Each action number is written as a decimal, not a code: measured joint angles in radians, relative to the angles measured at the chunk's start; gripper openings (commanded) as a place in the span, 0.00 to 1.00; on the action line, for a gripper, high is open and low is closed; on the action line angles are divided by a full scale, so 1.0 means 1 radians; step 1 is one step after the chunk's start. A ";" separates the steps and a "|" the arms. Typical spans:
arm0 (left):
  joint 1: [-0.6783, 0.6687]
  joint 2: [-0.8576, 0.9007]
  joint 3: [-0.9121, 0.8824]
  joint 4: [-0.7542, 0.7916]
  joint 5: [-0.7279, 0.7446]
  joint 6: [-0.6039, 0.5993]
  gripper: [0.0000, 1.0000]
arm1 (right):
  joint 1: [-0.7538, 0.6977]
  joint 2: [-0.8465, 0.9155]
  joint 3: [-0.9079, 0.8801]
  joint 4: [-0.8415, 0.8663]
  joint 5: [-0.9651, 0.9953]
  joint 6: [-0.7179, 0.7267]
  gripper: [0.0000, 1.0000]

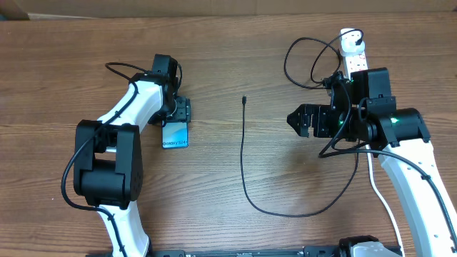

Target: Plug charger to phone and switch on socket

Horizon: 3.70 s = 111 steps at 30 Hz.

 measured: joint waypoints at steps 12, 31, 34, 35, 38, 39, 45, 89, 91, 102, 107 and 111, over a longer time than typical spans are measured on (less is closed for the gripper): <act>0.000 0.018 0.135 -0.176 0.028 -0.047 0.73 | 0.000 0.000 0.000 0.002 0.000 0.000 1.00; -0.004 0.018 0.075 -0.070 0.030 -0.065 0.77 | 0.000 0.000 0.000 0.002 0.000 0.000 1.00; -0.007 0.018 0.028 -0.045 0.026 -0.068 0.78 | 0.000 0.000 0.000 0.001 0.000 0.000 1.00; -0.007 0.015 0.022 -0.037 0.026 -0.068 0.78 | 0.000 0.000 0.000 0.002 0.000 0.000 1.00; -0.007 0.005 0.007 -0.021 0.026 -0.068 0.78 | 0.000 0.000 0.000 0.001 0.000 0.000 1.00; -0.007 0.003 0.003 -0.017 0.026 -0.068 0.78 | 0.000 0.000 0.000 0.001 0.000 0.000 1.00; -0.007 0.002 0.002 -0.016 0.026 -0.068 0.76 | 0.000 0.000 0.000 -0.002 0.000 0.000 1.00; -0.026 -0.024 -0.047 -0.047 0.000 -0.079 0.85 | 0.000 0.000 0.000 0.005 0.000 0.000 1.00; -0.026 -0.027 -0.050 -0.051 0.000 -0.087 0.87 | 0.000 0.000 0.000 0.005 0.000 0.000 1.00; -0.026 -0.027 -0.051 -0.073 0.005 -0.129 0.83 | 0.000 0.000 0.000 0.005 0.000 0.001 1.00; -0.027 -0.032 -0.060 -0.055 0.003 -0.161 0.79 | 0.000 0.000 0.000 0.005 0.000 0.000 1.00; -0.033 -0.039 -0.071 -0.040 -0.002 -0.177 0.77 | 0.000 0.000 0.000 0.005 0.000 0.000 1.00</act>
